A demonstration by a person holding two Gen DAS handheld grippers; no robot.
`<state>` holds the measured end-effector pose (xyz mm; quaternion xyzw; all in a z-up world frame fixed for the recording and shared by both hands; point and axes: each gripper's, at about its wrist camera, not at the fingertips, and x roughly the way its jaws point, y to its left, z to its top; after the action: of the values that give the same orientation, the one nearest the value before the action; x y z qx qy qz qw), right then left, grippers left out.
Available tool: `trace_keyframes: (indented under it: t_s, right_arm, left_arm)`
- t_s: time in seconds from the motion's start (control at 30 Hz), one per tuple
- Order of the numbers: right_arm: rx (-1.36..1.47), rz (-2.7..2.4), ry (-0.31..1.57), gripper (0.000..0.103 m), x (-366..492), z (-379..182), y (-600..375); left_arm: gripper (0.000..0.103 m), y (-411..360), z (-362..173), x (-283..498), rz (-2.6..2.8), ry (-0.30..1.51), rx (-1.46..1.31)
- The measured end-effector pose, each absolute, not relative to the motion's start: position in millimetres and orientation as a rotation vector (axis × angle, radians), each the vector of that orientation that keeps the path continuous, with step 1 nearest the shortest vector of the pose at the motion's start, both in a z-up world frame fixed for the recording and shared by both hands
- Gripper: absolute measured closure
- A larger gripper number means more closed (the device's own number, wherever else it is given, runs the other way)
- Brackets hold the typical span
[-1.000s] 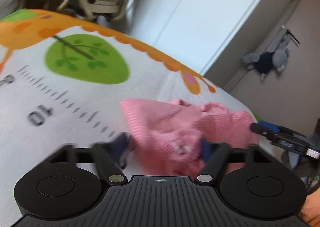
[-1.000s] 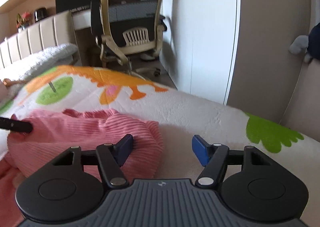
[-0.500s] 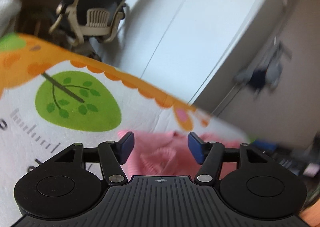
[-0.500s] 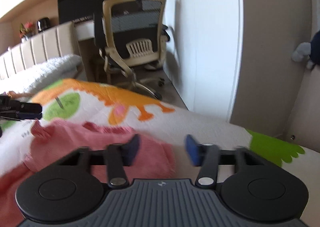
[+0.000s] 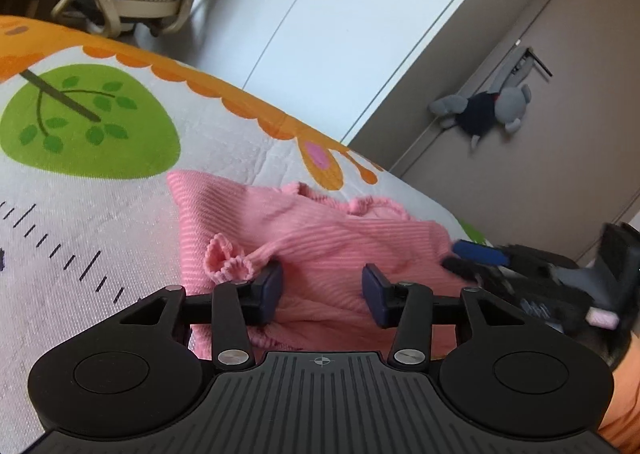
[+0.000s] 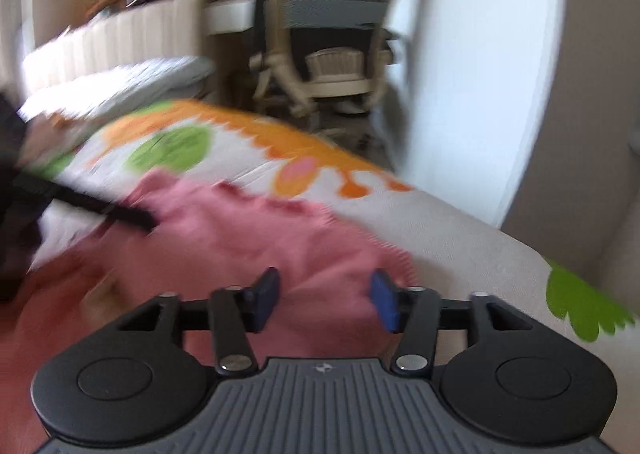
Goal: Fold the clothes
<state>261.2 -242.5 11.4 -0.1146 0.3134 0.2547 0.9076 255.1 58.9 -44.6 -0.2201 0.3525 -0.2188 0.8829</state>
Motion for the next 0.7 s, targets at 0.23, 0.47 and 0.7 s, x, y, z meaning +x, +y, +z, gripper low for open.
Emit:
trace_keyframes:
  t_s: [0.23, 0.47, 0.7]
  right_arm:
    - [-0.284, 0.524, 0.672, 0.046, 262, 20, -234]
    - [-0.042, 0.393, 0.664, 0.053, 301, 41, -273]
    - [0.160, 0.380, 0.760, 0.060, 331, -7, -278]
  left_arm:
    - [0.037, 58, -36, 250, -0.448, 0.718, -0.453]
    - [0.014, 86, -20, 266, -0.307, 0.699, -0.452]
    - [0.016, 84, -37, 288, -0.342, 0.757, -0.492]
